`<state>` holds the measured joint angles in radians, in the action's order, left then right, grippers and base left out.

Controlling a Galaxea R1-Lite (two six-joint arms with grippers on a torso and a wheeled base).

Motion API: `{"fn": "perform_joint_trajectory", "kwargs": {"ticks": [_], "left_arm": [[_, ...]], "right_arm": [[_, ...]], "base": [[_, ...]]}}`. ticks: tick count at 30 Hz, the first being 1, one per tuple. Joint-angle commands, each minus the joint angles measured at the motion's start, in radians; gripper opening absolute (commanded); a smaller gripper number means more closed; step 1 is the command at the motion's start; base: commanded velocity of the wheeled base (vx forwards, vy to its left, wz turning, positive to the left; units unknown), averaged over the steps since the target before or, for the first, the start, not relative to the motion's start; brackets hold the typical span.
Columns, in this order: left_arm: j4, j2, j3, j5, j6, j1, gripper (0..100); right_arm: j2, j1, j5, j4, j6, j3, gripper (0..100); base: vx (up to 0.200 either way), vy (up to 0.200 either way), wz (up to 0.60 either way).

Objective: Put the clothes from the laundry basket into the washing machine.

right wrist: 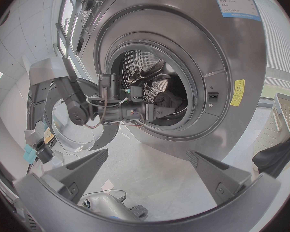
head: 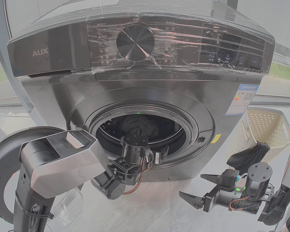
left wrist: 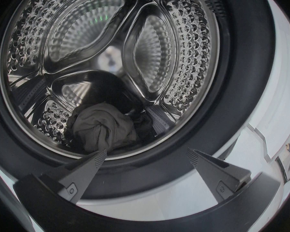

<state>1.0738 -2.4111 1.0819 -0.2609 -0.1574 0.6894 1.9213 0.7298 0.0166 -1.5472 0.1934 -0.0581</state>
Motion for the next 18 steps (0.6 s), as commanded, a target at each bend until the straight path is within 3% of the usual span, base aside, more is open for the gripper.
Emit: {"fn": "perform_joint_trajectory", "kwargs": {"ticks": [1,8,13,18], "left_arm": [[0.041,0.104,-0.146,0.0,0.004,0.065,100],[0.147,0.216,-0.336,-0.001,0.003,0.128,100],[0.167,0.348,-0.444,-0.011,-0.005,0.124,100],[0.167,0.543,-0.602,-0.011,-0.057,0.118,100]], "right_arm": [[-0.004,0.0,0.0,-0.001,0.0,0.001,100],[-0.01,-0.001,-0.001,-0.002,-0.002,-0.003,100],[-0.033,-0.015,-0.01,-0.002,-0.003,-0.006,100],[-0.068,-0.055,-0.021,-0.001,-0.015,-0.006,100]], "base": [[0.0,0.0,0.0],[0.0,0.0,0.0],[0.0,0.0,0.0],[0.0,0.0,0.0]]}}
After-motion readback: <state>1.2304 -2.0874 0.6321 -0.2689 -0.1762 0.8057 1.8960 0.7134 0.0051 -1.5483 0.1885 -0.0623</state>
